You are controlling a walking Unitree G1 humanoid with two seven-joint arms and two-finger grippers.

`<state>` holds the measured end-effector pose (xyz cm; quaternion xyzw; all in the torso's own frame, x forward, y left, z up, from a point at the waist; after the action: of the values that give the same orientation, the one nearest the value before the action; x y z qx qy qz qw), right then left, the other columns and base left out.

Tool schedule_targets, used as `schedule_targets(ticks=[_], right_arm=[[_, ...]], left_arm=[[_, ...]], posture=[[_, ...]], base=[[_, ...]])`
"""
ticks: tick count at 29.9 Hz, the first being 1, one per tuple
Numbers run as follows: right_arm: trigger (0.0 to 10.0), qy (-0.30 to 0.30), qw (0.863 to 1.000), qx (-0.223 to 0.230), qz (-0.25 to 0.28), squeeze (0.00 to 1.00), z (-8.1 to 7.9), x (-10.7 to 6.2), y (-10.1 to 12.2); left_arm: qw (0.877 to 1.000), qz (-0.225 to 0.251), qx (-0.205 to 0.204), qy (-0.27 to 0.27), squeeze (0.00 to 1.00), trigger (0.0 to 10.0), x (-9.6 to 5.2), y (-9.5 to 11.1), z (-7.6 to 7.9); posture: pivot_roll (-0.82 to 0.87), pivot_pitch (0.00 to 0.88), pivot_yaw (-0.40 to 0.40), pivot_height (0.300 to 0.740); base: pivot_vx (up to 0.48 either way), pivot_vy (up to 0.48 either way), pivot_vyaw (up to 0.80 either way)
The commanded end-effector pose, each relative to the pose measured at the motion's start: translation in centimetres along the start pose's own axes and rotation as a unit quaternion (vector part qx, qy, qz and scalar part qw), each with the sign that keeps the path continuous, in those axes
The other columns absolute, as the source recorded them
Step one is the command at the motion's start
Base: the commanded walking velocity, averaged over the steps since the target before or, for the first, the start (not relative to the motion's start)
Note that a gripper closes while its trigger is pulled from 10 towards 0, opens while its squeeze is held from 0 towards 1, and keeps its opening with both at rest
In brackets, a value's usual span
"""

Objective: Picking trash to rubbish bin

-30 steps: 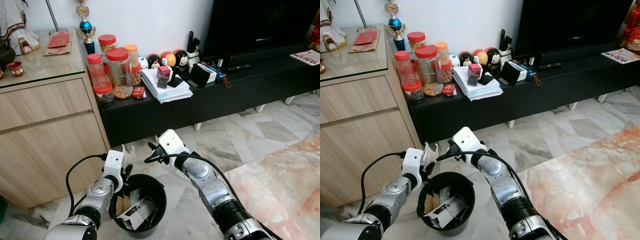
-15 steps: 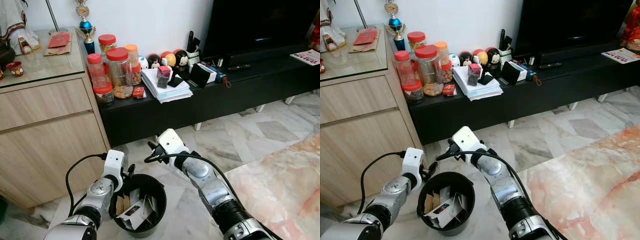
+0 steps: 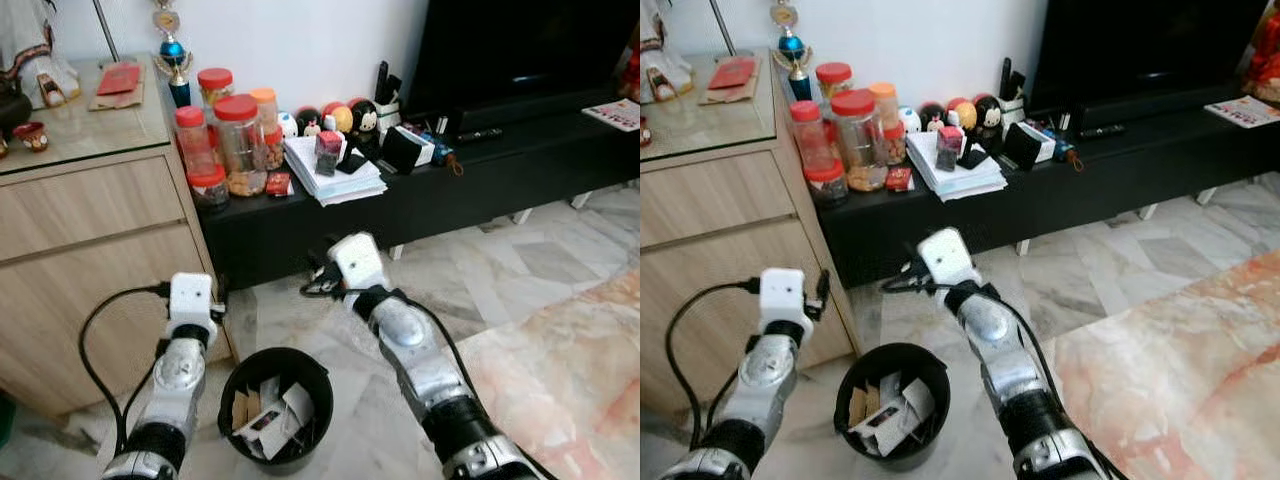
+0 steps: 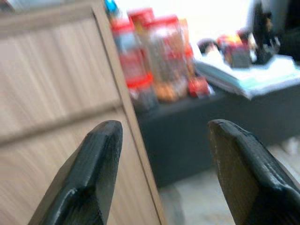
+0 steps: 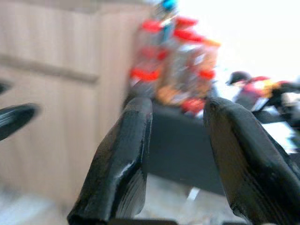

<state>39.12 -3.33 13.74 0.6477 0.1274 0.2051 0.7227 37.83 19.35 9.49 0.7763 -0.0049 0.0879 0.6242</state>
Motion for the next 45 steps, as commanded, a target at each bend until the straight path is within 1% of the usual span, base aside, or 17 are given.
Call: schedule_targets(ticks=[1, 3, 5, 7, 8, 9, 13, 17, 21, 27, 45], right_arm=[[10.0, -0.043, 0.998, 0.030, 0.035, 0.00, 1.8, 0.3, 1.6], [10.0, -0.068, 0.995, 0.052, 0.055, 0.00, 2.9, 0.3, 2.4], [10.0, -0.088, 0.991, 0.074, 0.071, 0.00, 3.9, 0.2, 2.9], [10.0, -0.094, 0.990, 0.078, 0.075, 0.00, 4.2, 0.1, 3.0], [10.0, -0.103, 0.988, 0.081, 0.083, 0.00, 4.5, -0.1, 3.2], [10.0, -0.105, 0.988, 0.080, 0.082, 0.00, 4.6, -0.1, 3.1], [10.0, -0.107, 0.988, 0.080, 0.082, 0.00, 4.7, -0.1, 3.0], [10.0, -0.109, 0.987, 0.087, 0.086, 0.00, 4.6, -0.4, 2.7], [10.0, -0.107, 0.985, 0.092, 0.104, 0.00, 4.5, -0.3, 3.4], [10.0, -0.107, 0.984, 0.091, 0.106, 0.00, 4.5, -0.3, 3.5], [10.0, -0.111, 0.984, 0.092, 0.107, 0.00, 4.6, -0.5, 3.1]], left_arm=[[0.998, 0.053, 0.022, 0.015, 0.00, 10.0, 0.6, 2.7, -0.5], [0.996, 0.078, 0.022, 0.031, 0.00, 10.0, 0.9, 4.1, -0.8], [0.994, 0.101, 0.026, 0.034, 0.00, 10.0, 1.2, 5.4, -0.7], [0.993, 0.107, 0.027, 0.031, 0.00, 10.0, 1.2, 5.8, -0.5], [0.993, 0.113, 0.025, 0.029, 0.00, 10.0, 1.4, 6.3, 0.0], [0.993, 0.114, 0.023, 0.028, 0.00, 10.0, 1.5, 6.5, 0.1], [0.993, 0.112, 0.023, 0.030, 0.00, 10.0, 1.4, 6.6, 0.3], [0.993, 0.115, 0.019, 0.024, 0.00, 10.0, 1.2, 6.8, 1.0], [0.994, 0.111, 0.017, 0.016, 0.00, 10.0, 1.2, 6.7, 1.8], [0.993, 0.115, 0.012, 0.007, 0.00, 10.0, 1.3, 7.0, 2.4], [0.993, 0.117, 0.012, 0.004, 0.00, 10.0, 1.5, 7.1, 2.5]], posture=[[0.21, 0.000, -0.020, 0.740], [0.20, 0.000, -0.020, 0.740], [0.20, 0.000, -0.020, 0.740], [0.20, 0.000, -0.020, 0.740], [0.20, 0.000, -0.013, 0.740], [0.20, 0.000, -0.013, 0.740], [0.19, 0.000, -0.008, 0.740], [0.19, 0.000, -0.009, 0.740], [0.19, 0.000, -0.010, 0.740], [0.19, 0.000, -0.007, 0.740], [0.19, 0.000, -0.006, 0.740]], base=[[0.000, 0.000, 0.00], [0.000, 0.000, 0.00], [0.000, 0.000, 0.00], [0.000, 0.000, 0.00], [0.000, 0.000, 0.00], [0.000, 0.000, 0.00], [0.000, 0.000, 0.00], [0.000, 0.000, 0.00], [-0.275, 0.000, 0.00], [-0.306, 0.000, 0.00], [-0.300, 0.000, 0.00]])
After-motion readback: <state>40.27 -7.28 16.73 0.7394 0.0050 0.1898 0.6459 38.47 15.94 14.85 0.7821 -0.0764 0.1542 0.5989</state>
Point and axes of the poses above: a point about 5 cm out from each wrist's last joint towards the gripper, its own x axis pointing out of the wrist towards the gripper, its own y axis along the axis of the wrist's last joint, z = x × y, the point moved 6 cm from there along x, pointing out of the wrist towards the gripper, and after that the axes turned 1 degree about x, right-handed, at the moved point
